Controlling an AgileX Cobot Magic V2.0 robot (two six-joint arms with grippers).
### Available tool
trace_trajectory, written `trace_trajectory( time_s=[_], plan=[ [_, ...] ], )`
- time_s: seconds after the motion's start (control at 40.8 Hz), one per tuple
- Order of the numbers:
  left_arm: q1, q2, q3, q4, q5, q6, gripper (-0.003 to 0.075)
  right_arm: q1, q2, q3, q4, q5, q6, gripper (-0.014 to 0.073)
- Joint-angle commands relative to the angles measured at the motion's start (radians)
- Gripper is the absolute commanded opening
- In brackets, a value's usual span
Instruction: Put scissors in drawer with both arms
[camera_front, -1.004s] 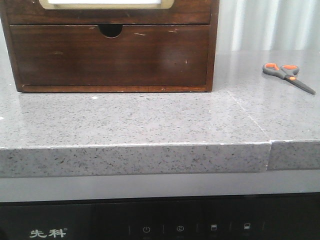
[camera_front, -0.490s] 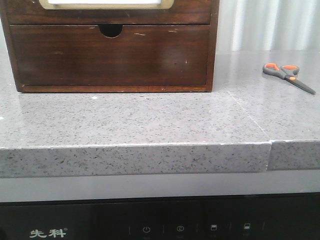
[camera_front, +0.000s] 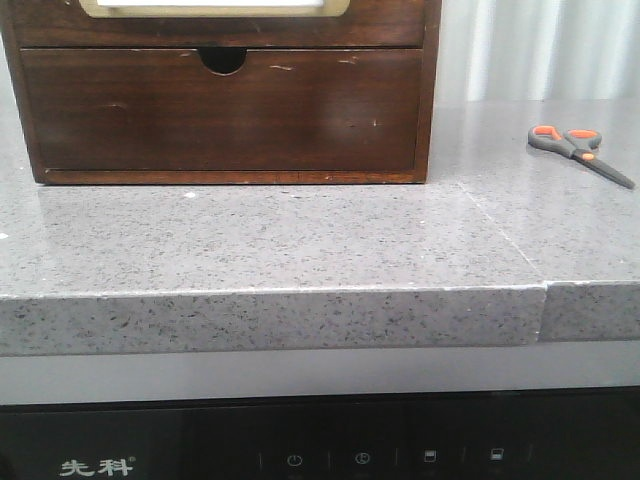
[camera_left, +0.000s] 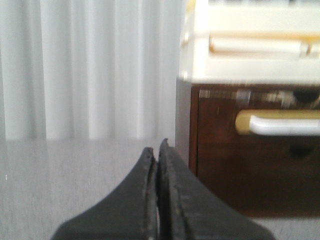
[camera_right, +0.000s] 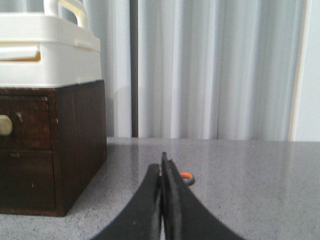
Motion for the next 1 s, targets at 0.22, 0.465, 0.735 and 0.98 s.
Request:
trace_trajectory(
  time_s=[0.22, 0.465, 0.735, 0.98],
  plan=[
    [-0.008, 0.203, -0.434, -0.015, 0.288, 0.004, -0.0020, -0.002, 0.221, -0.307, -0.023, 0.191, -0.002, -0.0069],
    [-0.008, 0.362, -0.604, -0.015, 0.458, 0.004, -0.0020, -0.002, 0.430, -0.470, -0.023, 0.369, -0.003, -0.0069],
    [-0.008, 0.422, -0.554, -0.015, 0.474, 0.004, -0.0020, -0.002, 0.594, -0.474, -0.074, 0.434, -0.003, -0.0069],
    [-0.008, 0.426, -0.495, -0.015, 0.465, 0.004, -0.0020, -0.003, 0.668, -0.474, -0.112, 0.473, -0.003, -0.0069]
  ],
)
